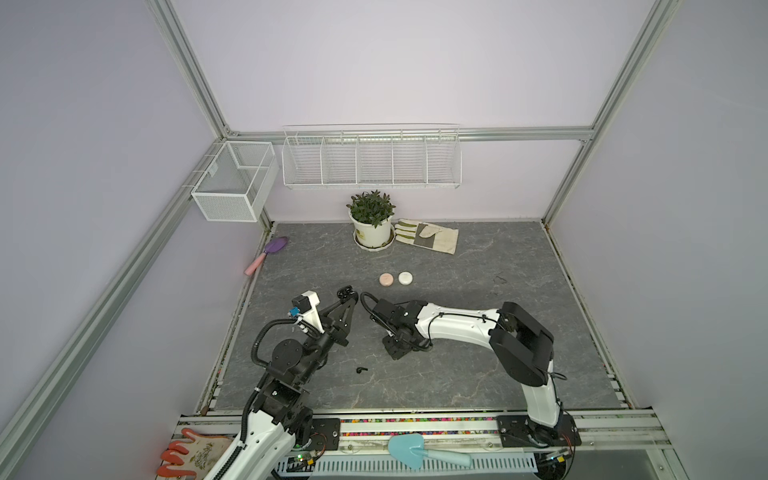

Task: Insert the wireless bluetooth earbuds into the charging case
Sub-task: 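Lift the black earbud with the right gripper toward the left gripper's case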

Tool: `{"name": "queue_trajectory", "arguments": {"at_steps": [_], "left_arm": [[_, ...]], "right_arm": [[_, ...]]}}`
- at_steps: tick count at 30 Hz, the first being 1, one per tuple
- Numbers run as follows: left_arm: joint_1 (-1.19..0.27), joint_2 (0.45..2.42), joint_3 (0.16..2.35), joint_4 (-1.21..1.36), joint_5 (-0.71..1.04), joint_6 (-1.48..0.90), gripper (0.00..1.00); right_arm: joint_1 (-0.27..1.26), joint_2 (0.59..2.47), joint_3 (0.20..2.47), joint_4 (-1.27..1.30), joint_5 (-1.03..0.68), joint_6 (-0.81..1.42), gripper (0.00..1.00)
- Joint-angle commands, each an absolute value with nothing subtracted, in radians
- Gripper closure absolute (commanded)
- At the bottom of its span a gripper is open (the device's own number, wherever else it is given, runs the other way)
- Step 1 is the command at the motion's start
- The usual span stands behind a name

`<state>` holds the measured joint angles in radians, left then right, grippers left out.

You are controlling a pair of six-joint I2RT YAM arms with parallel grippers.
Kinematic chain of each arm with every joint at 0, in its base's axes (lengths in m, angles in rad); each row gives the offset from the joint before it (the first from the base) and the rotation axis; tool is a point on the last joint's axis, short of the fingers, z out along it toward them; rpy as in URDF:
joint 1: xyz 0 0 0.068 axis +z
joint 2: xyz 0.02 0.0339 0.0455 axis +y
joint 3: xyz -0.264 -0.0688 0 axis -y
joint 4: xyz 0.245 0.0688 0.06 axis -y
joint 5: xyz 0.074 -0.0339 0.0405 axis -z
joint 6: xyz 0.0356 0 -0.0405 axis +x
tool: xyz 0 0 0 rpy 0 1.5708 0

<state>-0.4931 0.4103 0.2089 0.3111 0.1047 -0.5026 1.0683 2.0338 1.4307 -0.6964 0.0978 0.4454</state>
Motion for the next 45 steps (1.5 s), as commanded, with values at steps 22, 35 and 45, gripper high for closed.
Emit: {"name": "queue_trajectory", "arguments": {"at_steps": [22, 35, 45], "left_arm": [[-0.497, 0.388, 0.209, 0.295, 0.096, -0.488, 1.00], [-0.497, 0.483, 0.209, 0.385, 0.175, -0.482, 1.00], [-0.497, 0.604, 0.209, 0.535, 0.273, -0.480, 1.00]], "right_arm": [[1.081, 2.096, 1.446, -0.714, 0.100, 0.460, 0.78], [1.068, 2.023, 1.412, -0.676, 0.137, 0.444, 0.80], [1.058, 1.971, 1.376, -0.631, 0.170, 0.443, 0.82]]}}
